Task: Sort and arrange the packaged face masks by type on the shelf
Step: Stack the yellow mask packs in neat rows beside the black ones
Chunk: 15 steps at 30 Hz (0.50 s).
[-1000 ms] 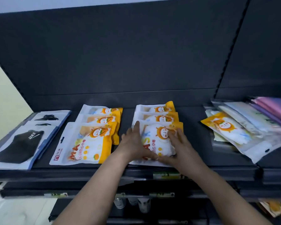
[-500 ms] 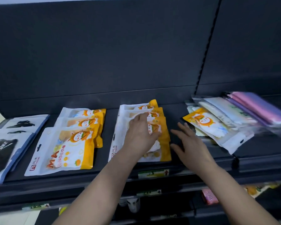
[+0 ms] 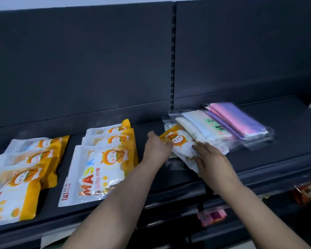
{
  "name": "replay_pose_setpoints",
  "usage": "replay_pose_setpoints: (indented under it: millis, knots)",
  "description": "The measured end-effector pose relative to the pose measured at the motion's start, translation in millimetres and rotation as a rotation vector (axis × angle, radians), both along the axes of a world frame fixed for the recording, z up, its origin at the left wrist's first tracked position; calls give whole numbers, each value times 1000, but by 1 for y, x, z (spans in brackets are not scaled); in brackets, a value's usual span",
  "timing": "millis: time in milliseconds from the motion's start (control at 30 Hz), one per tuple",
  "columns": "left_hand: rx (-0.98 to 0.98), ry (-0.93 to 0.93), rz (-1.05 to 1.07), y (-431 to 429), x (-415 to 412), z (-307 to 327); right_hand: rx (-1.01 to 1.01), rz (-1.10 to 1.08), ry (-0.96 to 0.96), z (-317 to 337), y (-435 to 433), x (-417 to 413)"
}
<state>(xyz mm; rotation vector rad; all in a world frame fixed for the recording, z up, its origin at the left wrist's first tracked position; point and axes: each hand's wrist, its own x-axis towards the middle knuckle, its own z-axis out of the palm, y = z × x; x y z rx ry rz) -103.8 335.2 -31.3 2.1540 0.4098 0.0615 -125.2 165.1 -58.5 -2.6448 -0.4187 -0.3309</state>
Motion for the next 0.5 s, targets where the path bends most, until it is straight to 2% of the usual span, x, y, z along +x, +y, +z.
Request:
replay_pose_setpoints:
  millis: [67, 233, 300, 400, 500]
  knots:
    - [-152, 24, 90, -9, 5, -5, 2, 51, 11, 0, -5, 3]
    - [-499, -58, 322, -34, -2, -13, 68, 142, 0, 12, -7, 11]
    - [-548, -43, 308, -38, -6, -14, 86, 171, -8, 17, -5, 15]
    - [-539, -1, 183, -36, -12, -11, 68, 206, 10, 17, -4, 24]
    - [-503, -12, 218, -26, -11, -5, 61, 228, 1, 18, 1, 32]
